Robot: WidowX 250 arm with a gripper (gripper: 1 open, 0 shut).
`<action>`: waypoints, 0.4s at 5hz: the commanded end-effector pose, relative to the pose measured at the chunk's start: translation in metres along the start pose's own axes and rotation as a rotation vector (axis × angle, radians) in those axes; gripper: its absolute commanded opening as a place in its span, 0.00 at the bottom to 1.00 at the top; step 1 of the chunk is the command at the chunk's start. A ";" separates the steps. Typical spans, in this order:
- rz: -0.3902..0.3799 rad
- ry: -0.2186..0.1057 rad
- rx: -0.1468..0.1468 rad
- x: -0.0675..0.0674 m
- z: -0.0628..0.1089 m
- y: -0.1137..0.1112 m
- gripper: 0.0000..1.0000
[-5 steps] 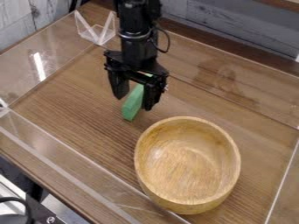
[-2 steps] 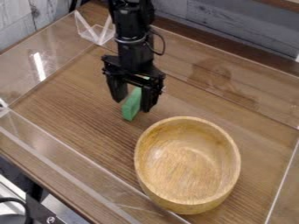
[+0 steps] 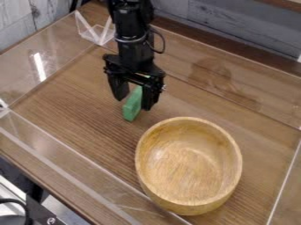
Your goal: Put the green block in the brown bowl
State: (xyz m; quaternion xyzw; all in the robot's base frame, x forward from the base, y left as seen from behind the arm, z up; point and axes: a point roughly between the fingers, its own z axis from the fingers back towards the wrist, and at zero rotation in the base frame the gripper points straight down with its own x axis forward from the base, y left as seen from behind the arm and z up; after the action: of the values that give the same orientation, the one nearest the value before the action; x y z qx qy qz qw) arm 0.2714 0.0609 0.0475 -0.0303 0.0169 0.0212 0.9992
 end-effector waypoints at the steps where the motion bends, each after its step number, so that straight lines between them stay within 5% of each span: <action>1: 0.003 -0.053 0.017 0.011 0.007 0.005 1.00; 2: 0.001 -0.052 0.022 0.013 0.001 0.006 1.00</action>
State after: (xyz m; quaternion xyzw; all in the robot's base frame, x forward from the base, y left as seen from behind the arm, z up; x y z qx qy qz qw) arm 0.2751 0.0631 0.0358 -0.0264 0.0171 0.0214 0.9993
